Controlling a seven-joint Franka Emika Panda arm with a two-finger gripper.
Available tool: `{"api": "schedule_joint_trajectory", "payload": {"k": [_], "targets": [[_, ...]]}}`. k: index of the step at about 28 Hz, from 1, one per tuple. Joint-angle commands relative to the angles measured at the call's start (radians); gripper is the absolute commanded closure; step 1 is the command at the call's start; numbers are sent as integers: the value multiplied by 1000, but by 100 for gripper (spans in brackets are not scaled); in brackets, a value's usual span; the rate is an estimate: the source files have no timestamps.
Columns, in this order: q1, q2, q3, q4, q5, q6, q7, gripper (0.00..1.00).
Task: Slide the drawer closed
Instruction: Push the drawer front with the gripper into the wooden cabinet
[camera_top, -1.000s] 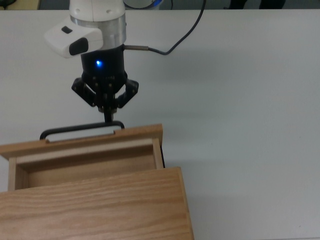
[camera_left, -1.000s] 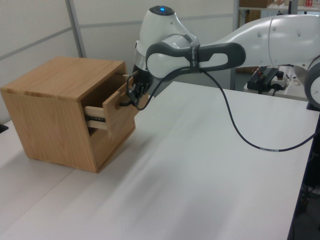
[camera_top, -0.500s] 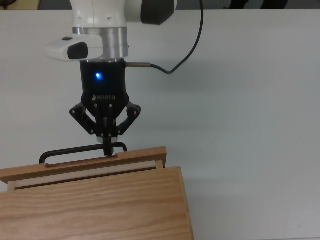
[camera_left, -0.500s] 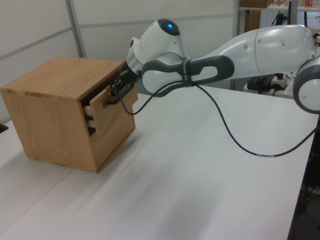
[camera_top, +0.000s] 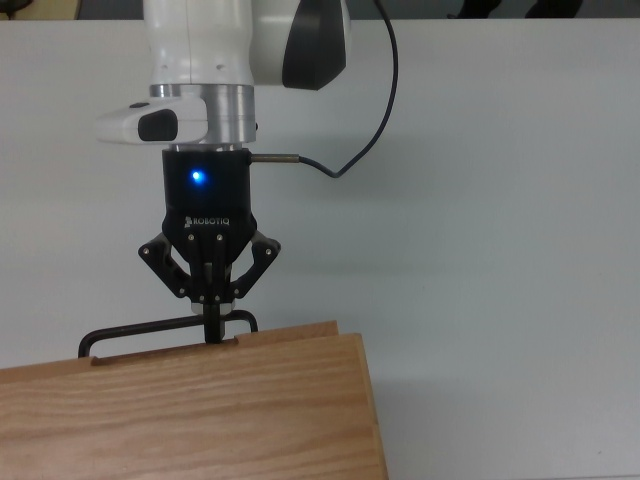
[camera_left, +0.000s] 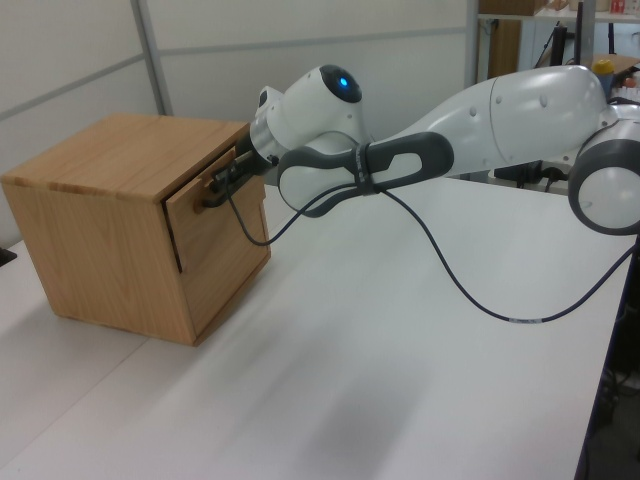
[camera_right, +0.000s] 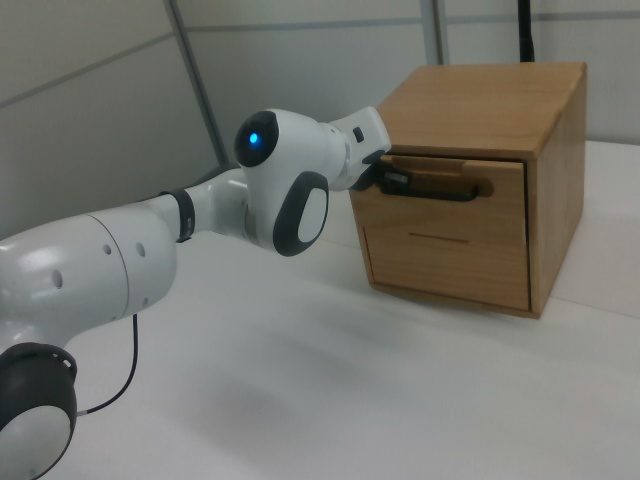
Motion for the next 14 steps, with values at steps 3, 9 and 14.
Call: {"api": "schedule_joint_trajectory", "payload": {"k": [3,9,14], "targets": [[17,45,-2,-3,17,110,-11,100],[20,52,-2,-3,17,117,-11,100],[20,66,-2,-3,16,117,-11,100]]}}
